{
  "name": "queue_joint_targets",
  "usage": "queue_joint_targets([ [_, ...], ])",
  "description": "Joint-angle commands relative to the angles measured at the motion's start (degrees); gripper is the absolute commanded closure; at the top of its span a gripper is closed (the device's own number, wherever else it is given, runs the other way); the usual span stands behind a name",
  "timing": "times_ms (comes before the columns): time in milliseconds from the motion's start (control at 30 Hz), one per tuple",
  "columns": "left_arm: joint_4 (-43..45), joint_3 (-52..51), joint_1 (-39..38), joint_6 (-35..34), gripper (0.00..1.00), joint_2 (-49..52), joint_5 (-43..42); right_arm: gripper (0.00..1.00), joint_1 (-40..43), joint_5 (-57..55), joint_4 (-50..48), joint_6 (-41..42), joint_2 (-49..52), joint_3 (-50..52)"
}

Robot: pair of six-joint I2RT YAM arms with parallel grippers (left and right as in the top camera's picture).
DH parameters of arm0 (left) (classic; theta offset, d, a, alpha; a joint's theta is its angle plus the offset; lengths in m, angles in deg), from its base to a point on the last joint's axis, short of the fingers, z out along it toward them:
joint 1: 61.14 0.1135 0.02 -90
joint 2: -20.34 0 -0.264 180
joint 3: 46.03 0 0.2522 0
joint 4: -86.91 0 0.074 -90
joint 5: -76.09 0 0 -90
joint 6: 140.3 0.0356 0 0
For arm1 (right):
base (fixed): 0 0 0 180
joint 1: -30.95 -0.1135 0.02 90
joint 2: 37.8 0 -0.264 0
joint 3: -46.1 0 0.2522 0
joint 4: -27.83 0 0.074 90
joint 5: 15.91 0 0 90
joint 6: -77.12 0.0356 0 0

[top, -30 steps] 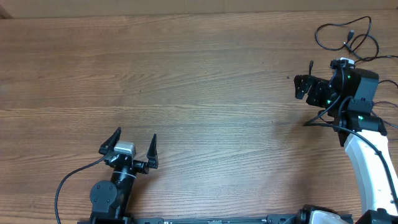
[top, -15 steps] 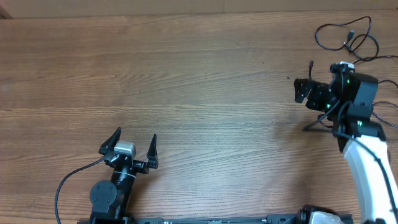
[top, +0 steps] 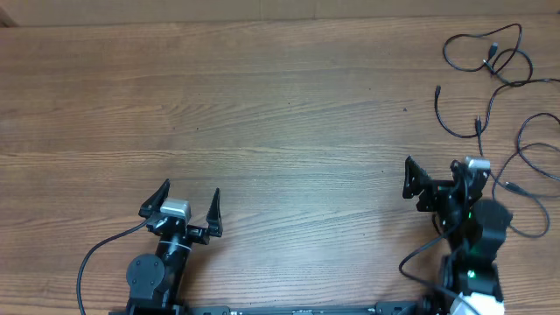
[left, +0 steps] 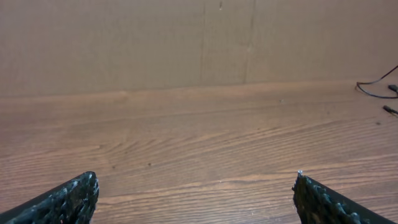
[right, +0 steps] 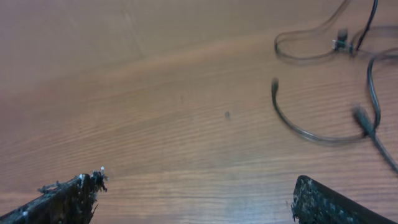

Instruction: Untangle cables

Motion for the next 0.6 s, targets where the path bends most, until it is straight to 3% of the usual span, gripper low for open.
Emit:
queue_joint_targets([
  [0,-0.20,-0.20,0.33,-0.79,0.00,-0.48,0.63,0.00,-0.07,0.48,-4.96,0.13,-5.75,5.77],
  [233,-0.20,-0.20,0.33,-0.79,0.00,-0.48,0.61,0.00,-0.37,0.46,-2.89,0.13,-12.72,8.04],
  [567,-0.20,-0.20,0.33,-0.79,0.00,-0.48,0.61,0.00,-5.64,-4.94,11.37,-0.11,-29.83,8.04],
])
